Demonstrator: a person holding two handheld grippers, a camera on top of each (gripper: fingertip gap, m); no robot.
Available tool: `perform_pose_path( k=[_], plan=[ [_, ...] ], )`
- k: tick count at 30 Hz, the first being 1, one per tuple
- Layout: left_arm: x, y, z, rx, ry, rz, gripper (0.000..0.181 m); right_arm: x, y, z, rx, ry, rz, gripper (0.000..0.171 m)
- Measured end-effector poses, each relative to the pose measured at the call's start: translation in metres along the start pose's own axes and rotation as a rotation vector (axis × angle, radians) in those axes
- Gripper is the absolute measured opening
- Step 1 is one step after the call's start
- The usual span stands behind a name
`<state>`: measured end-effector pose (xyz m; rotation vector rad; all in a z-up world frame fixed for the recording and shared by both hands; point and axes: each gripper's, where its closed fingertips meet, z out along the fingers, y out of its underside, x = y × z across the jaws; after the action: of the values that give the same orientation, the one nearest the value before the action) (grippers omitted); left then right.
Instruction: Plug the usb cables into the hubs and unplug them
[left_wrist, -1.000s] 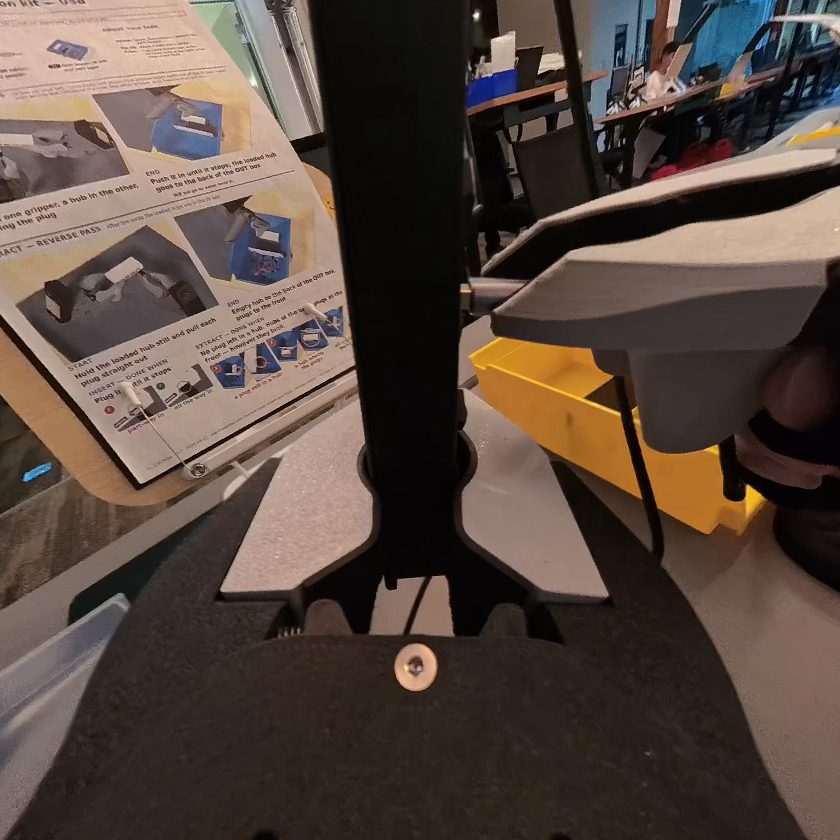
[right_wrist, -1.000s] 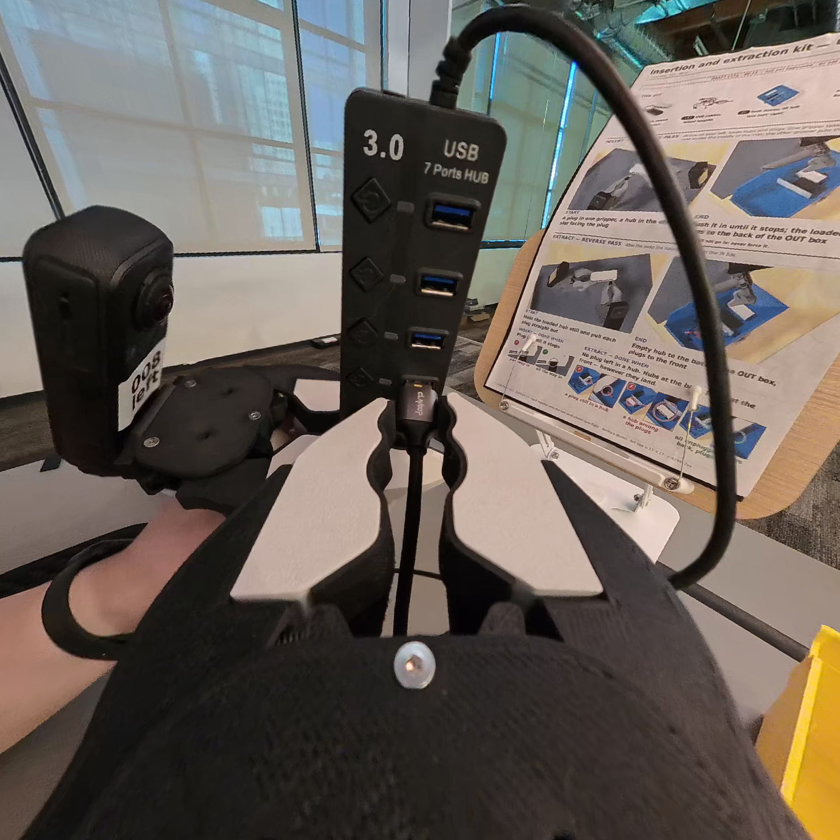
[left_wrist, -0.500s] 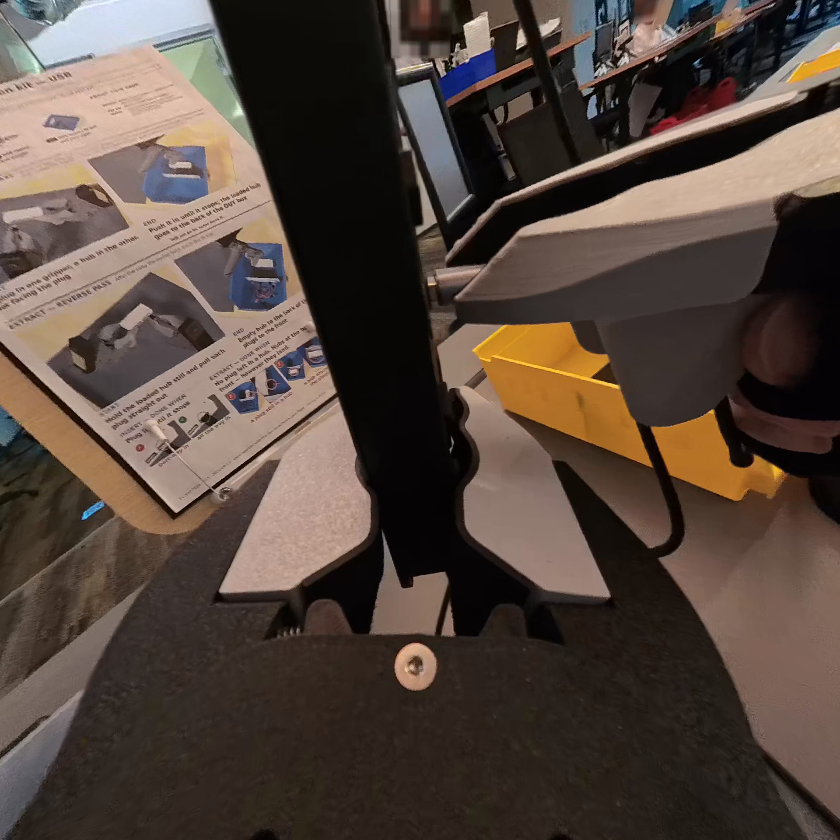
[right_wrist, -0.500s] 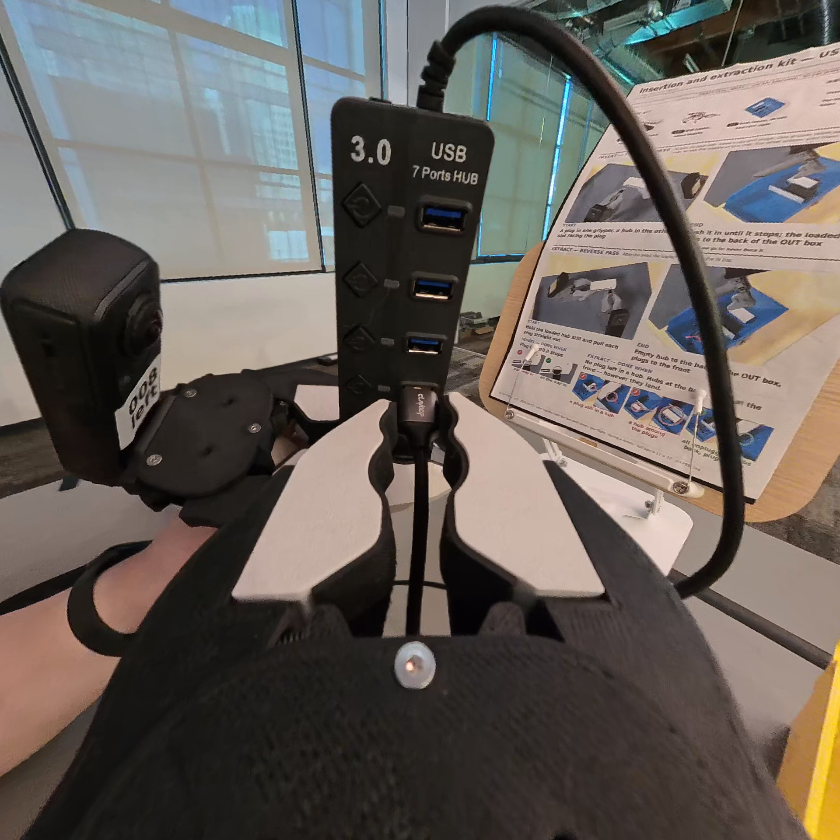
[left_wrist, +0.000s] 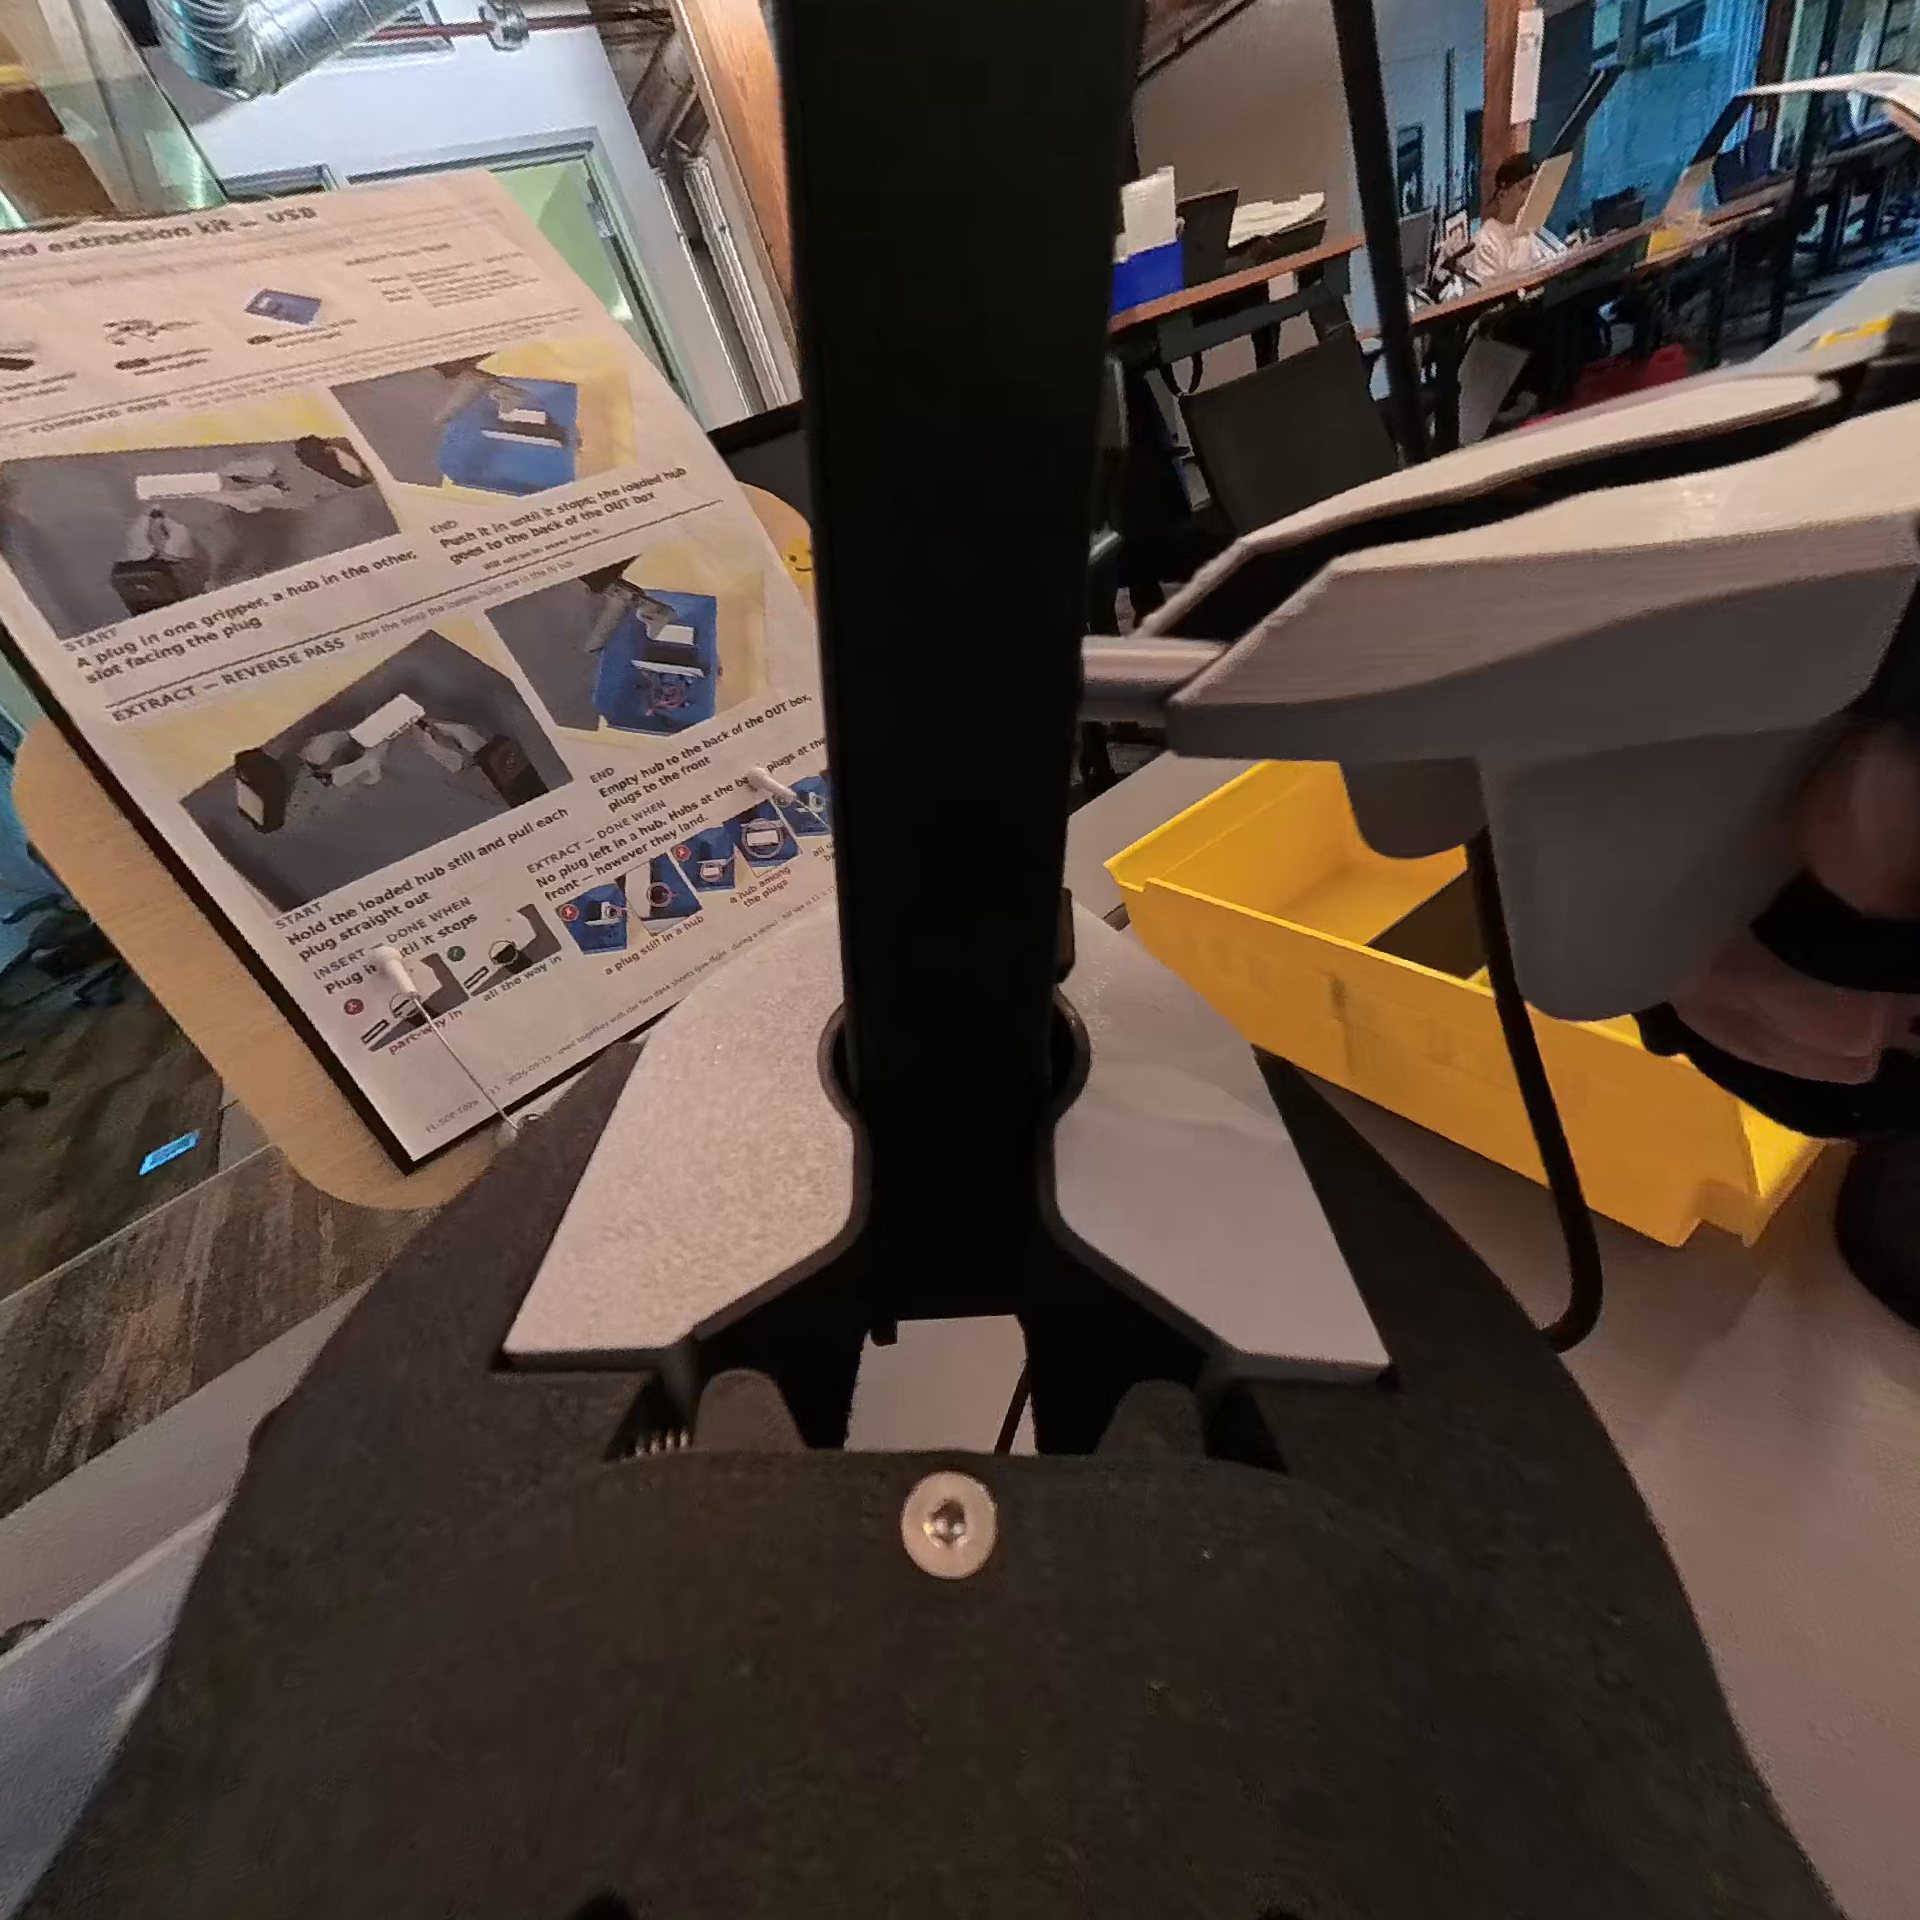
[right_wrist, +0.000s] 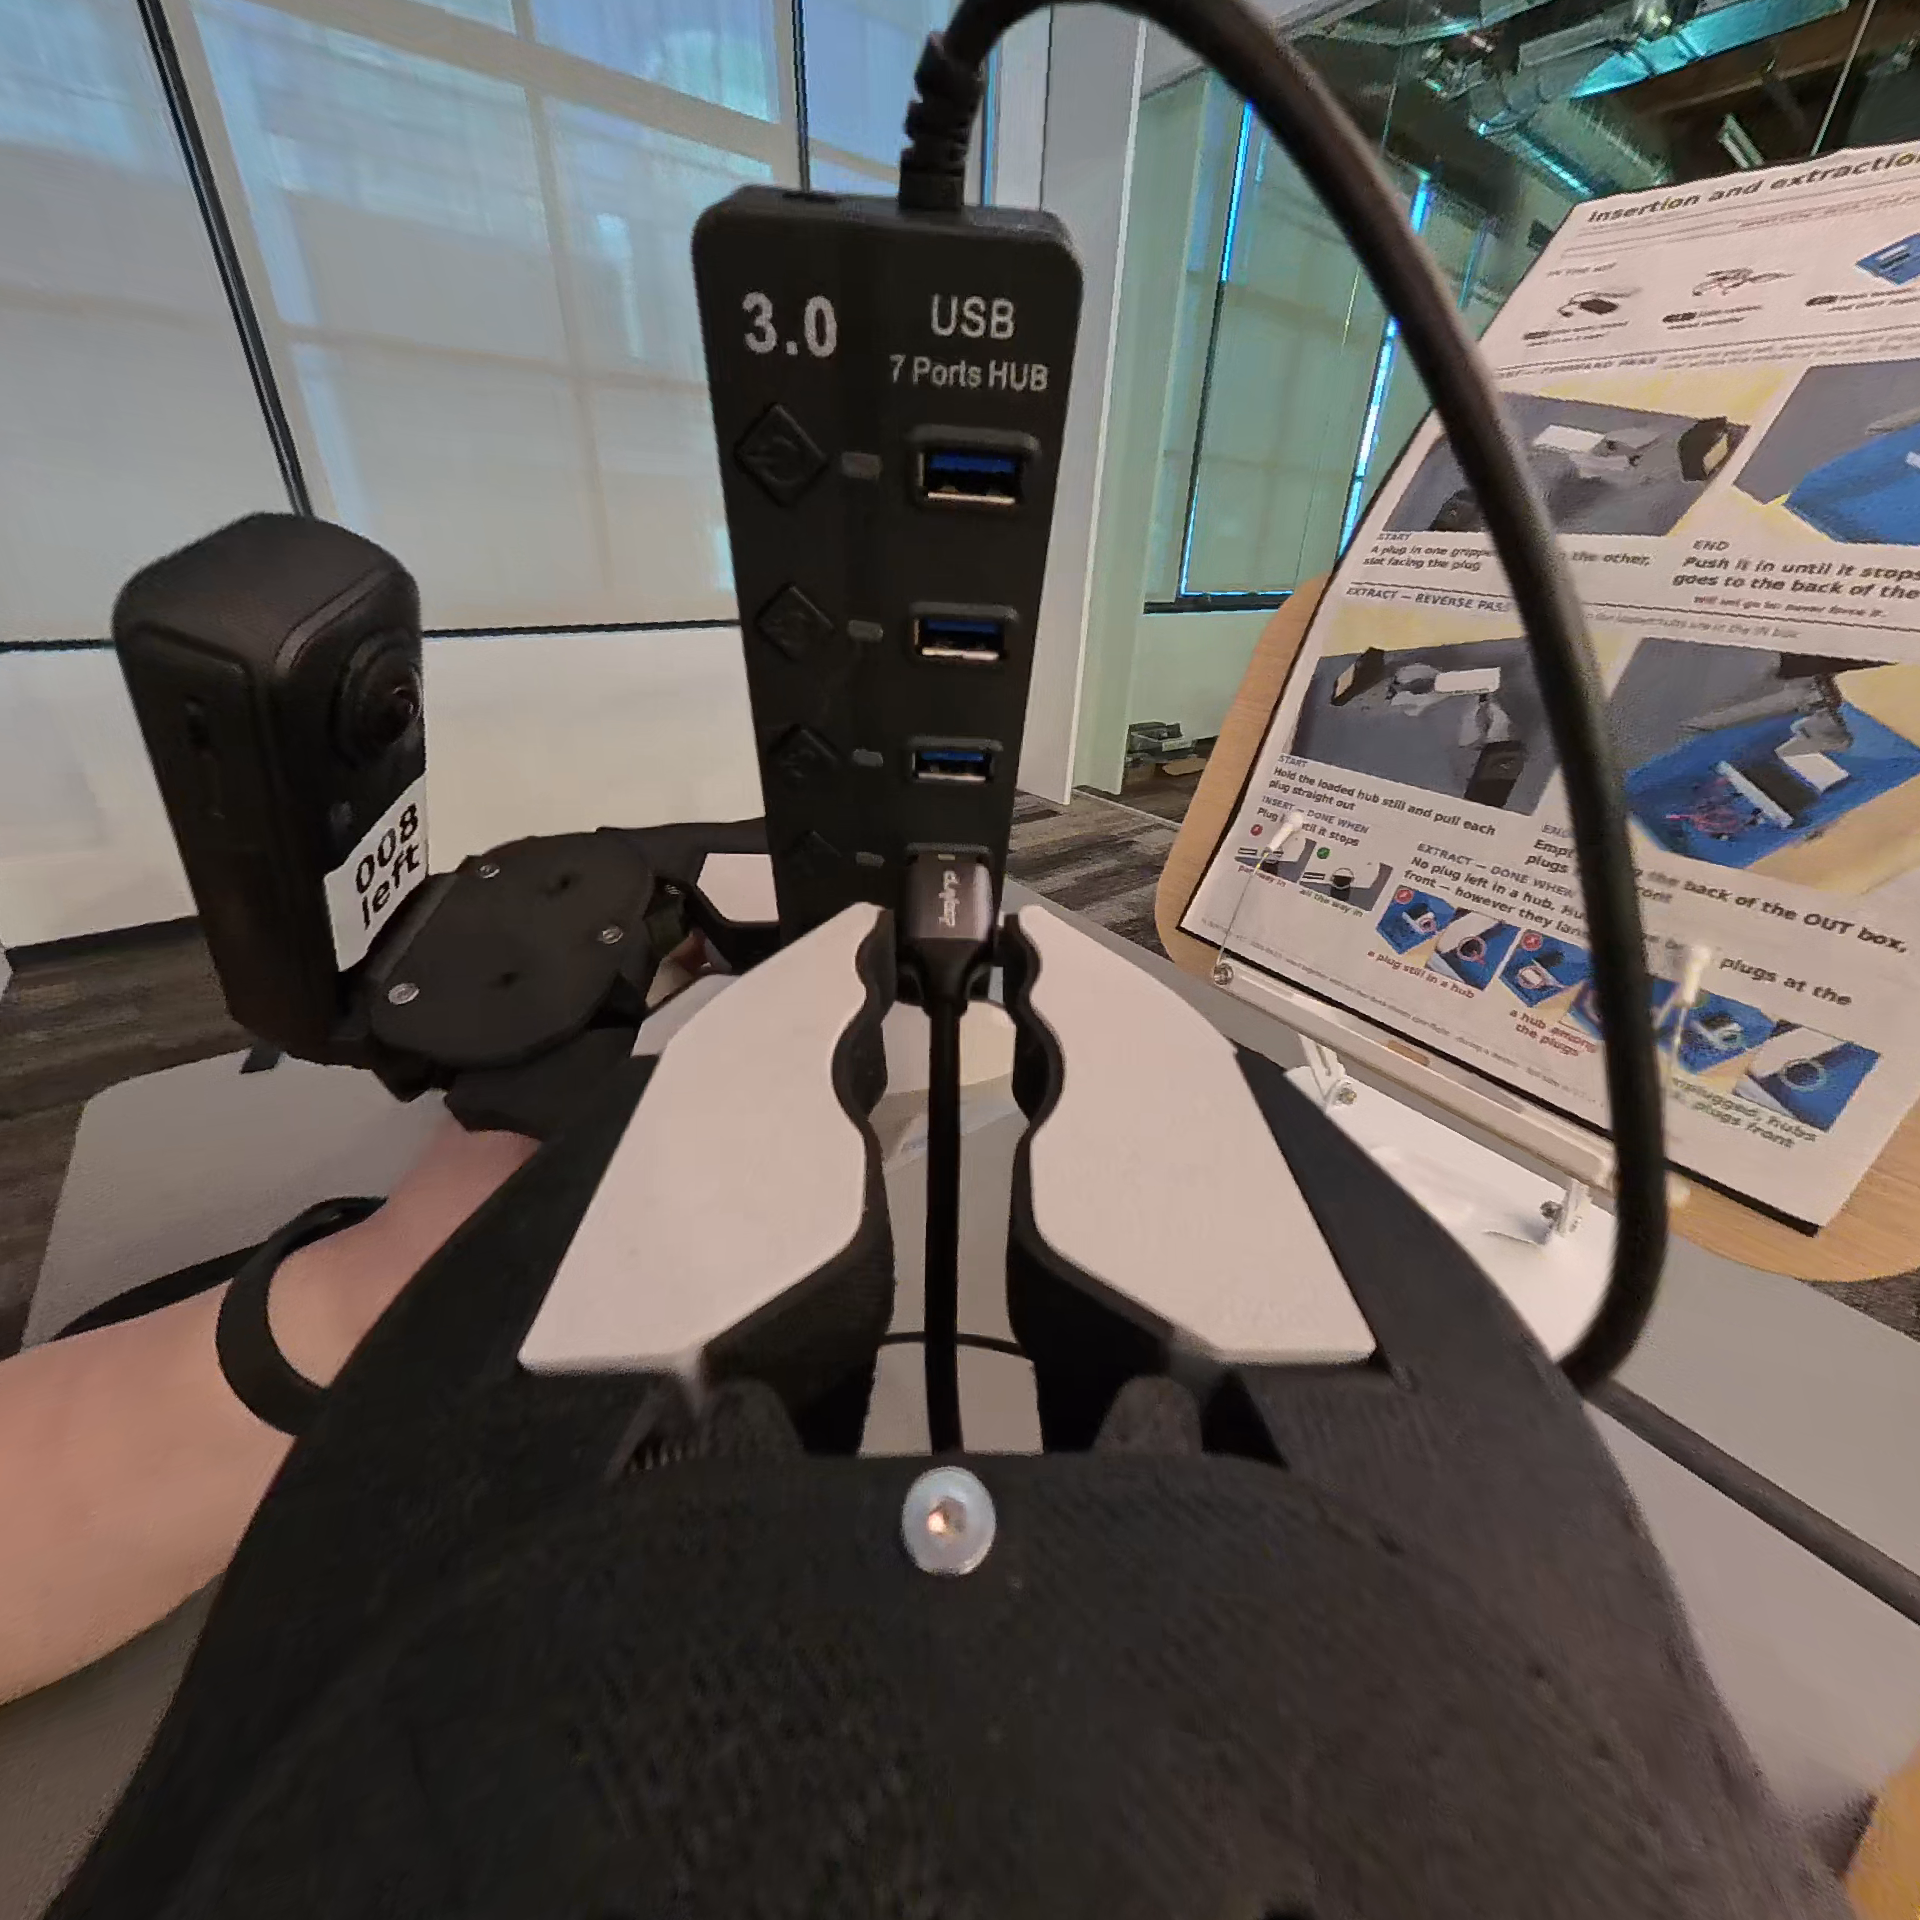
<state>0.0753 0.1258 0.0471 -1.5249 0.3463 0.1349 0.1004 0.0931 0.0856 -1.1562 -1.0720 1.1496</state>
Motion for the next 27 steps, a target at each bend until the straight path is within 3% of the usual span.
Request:
perform_pose_path(
  k=[13,27],
  plan=[
    [0.005,-0.015,-0.006,0.073,0.099,-0.027,0.03,-0.014,0.002,0.001,-0.046,0.005,-0.157,0.018],
    [-0.005,-0.023,-0.014,0.07,-0.049,0.195,0.028,-0.023,-0.002,-0.001,0.059,0.008,-0.104,0.018]
  ],
)
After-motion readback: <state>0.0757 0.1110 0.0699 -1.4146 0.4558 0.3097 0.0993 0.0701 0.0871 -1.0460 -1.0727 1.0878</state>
